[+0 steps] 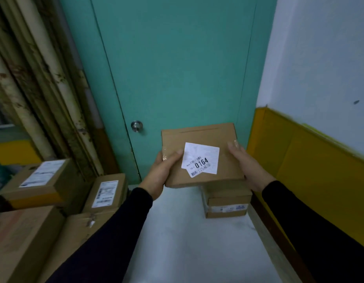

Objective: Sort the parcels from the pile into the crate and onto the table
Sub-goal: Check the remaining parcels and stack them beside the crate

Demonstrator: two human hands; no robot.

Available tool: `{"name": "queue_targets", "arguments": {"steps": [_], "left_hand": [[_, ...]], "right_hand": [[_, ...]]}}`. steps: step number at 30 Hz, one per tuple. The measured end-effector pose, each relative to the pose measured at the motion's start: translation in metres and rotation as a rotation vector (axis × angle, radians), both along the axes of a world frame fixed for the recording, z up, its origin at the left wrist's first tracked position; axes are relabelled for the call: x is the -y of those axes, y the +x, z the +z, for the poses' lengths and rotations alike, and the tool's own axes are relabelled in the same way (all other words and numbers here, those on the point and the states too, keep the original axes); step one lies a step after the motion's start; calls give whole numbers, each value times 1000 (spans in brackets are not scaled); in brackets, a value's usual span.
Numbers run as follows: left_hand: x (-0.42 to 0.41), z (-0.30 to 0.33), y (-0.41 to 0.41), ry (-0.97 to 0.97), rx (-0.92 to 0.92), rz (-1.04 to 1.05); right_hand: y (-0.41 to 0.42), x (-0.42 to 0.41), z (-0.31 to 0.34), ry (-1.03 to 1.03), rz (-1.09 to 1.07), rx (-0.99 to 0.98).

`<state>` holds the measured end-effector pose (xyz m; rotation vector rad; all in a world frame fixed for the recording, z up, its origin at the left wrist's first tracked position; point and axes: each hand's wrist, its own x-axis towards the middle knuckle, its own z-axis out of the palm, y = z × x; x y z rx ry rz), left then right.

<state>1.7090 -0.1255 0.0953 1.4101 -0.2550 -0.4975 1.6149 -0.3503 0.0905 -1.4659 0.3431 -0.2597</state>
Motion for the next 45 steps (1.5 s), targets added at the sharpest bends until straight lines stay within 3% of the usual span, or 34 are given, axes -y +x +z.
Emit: {"name": "queue_targets", "arguments": {"steps": [8,16,32,45], "left_hand": [[-104,-39,-20,42,-39,21],[-148,-83,-42,111,-71,34],[-117,-106,-105,208,-88,154],[-107,-102,-115,237,-52,200]], "right_hand": [[-27,-118,-29,11,-72,-59],[-57,-172,-64,123,-104,-129],[-98,-137,-108,128,2,-160],[-99,-123,-105,130,12,-146]]}}
